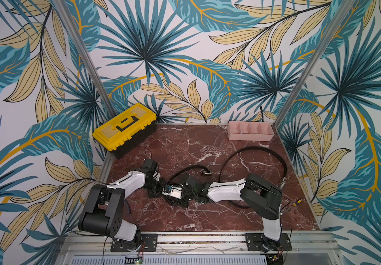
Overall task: Place the belts into the storage roll
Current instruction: Roll the belt at the center of the board.
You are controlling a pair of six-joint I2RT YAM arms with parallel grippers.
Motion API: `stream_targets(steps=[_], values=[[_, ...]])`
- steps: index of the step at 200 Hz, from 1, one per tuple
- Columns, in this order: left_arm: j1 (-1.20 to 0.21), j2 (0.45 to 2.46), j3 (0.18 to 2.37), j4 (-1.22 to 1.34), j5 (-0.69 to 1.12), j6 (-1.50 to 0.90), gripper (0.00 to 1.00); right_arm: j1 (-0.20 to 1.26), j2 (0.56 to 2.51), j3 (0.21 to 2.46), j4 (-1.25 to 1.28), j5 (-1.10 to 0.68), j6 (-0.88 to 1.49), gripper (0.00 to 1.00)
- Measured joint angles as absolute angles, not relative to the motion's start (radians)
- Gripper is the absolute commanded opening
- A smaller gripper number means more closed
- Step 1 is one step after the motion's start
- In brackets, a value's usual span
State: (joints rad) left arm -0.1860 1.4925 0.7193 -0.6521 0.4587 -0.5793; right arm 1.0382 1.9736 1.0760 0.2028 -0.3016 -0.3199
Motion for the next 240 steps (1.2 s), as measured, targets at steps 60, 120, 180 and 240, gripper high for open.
stream_targets(steps=[60, 120, 180, 240], values=[[-0.197, 1.541, 0.778, -0.715, 0.44, -0.54, 0.04, 1.031, 1.961, 1.076, 0.207, -0.305, -0.246, 0.17], [-0.233, 1.606, 0.857, -0.738, 0.414, -0.514, 0.01, 0.97, 1.929, 1.069, 0.205, -0.31, -0.14, 0.43], [-0.255, 1.638, 0.912, -0.8, 0.363, -0.492, 0.01, 0.812, 1.758, 1.039, 0.12, -0.293, -0.094, 0.54], [-0.279, 1.675, 1.051, -0.951, 0.228, -0.461, 0.01, 0.698, 1.892, 1.372, -0.221, -0.149, -0.181, 0.52]])
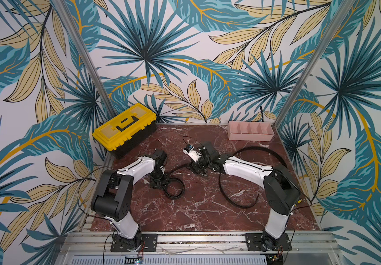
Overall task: Place the belts into the storage roll
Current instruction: Roll the belt at the center of the board.
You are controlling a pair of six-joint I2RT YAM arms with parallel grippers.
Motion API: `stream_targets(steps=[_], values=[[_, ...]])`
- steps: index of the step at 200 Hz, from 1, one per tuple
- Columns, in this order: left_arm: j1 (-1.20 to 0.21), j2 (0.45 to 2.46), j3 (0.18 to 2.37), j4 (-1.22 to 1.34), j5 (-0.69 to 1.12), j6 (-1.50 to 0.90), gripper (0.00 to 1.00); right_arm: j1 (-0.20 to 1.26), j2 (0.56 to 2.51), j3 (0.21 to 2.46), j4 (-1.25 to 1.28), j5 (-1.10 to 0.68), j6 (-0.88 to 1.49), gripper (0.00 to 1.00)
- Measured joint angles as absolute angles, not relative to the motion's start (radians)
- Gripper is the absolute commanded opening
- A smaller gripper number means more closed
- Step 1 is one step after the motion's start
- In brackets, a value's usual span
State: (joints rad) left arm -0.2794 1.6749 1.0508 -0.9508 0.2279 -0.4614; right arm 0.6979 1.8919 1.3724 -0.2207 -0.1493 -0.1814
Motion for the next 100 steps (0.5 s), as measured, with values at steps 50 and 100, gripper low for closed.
stream_targets(steps=[50, 100], values=[[-0.281, 1.746, 1.166, -1.031, 0.151, -0.443, 0.0, 0.666, 2.056, 1.583, -0.484, -0.044, -0.221, 0.51], [-0.281, 1.798, 1.226, -1.054, 0.081, -0.437, 0.0, 0.622, 2.158, 1.699, -0.65, -0.023, -0.233, 0.32]])
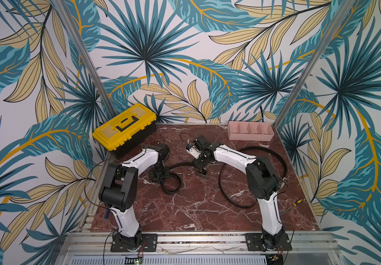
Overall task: Place the belts into the storage roll
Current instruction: Roll the belt at the center of the board.
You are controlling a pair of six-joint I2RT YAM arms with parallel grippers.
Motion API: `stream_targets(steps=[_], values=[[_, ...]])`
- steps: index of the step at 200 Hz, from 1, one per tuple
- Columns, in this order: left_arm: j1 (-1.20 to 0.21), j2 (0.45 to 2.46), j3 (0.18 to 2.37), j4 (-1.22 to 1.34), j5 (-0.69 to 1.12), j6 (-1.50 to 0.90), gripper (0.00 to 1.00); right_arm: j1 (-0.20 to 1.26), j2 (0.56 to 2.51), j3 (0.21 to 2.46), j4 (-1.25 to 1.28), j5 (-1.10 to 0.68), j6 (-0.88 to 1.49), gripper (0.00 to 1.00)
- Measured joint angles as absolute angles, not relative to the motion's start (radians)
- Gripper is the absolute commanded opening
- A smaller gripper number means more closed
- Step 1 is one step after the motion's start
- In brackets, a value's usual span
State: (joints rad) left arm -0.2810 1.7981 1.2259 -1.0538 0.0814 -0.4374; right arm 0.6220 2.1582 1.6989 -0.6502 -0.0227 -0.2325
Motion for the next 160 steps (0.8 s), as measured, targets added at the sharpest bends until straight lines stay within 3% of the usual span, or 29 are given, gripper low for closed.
stream_targets(steps=[41, 103, 160], values=[[-0.281, 1.832, 1.256, -1.062, 0.064, -0.439, 0.0, 0.599, 2.213, 1.764, -0.728, -0.025, -0.202, 0.1], [-0.28, 1.872, 1.263, -1.064, 0.074, -0.493, 0.0, 0.623, 2.173, 1.723, -0.79, -0.061, -0.126, 0.01], [-0.278, 1.834, 1.262, -1.07, 0.049, -0.577, 0.0, 0.807, 2.036, 1.613, -0.838, -0.056, -0.058, 0.0]])
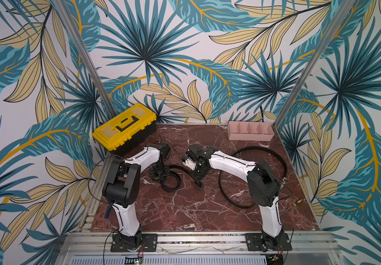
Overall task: Place the belts into the storage roll
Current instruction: Roll the belt at the center of the board.
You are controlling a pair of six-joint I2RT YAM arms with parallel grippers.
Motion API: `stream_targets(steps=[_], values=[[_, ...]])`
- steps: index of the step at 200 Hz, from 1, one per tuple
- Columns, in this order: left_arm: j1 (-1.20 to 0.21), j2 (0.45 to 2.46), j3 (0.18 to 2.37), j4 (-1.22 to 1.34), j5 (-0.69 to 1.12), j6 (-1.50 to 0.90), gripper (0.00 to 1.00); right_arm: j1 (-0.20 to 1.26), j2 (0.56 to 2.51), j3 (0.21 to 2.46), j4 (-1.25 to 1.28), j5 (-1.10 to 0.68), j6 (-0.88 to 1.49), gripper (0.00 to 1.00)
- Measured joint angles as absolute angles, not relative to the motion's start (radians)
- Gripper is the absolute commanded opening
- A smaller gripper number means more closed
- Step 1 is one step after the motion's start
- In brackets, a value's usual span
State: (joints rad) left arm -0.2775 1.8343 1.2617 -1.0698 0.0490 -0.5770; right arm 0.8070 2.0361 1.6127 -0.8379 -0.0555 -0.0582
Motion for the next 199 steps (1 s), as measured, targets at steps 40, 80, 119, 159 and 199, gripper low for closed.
stream_targets(steps=[40, 80, 119, 159, 199], values=[[-0.276, 1.723, 1.223, -1.022, 0.026, -0.65, 0.0, 0.886, 1.915, 1.546, -0.826, 0.057, 0.02, 0.0], [-0.275, 1.613, 1.064, -0.899, 0.081, -0.795, 0.0, 0.87, 1.909, 1.539, -0.786, 0.141, 0.197, 0.0], [-0.286, 1.57, 0.921, -0.776, 0.173, -0.939, 0.0, 0.918, 1.954, 1.564, -0.778, 0.198, 0.378, 0.0], [-0.287, 1.508, 0.906, -0.727, 0.206, -1.024, 0.0, 0.954, 1.978, 1.564, -0.767, 0.16, 0.516, 0.0], [-0.288, 1.558, 0.906, -0.713, 0.23, -1.101, 0.0, 0.937, 2.049, 1.534, -0.738, 0.063, 0.645, 0.03]])
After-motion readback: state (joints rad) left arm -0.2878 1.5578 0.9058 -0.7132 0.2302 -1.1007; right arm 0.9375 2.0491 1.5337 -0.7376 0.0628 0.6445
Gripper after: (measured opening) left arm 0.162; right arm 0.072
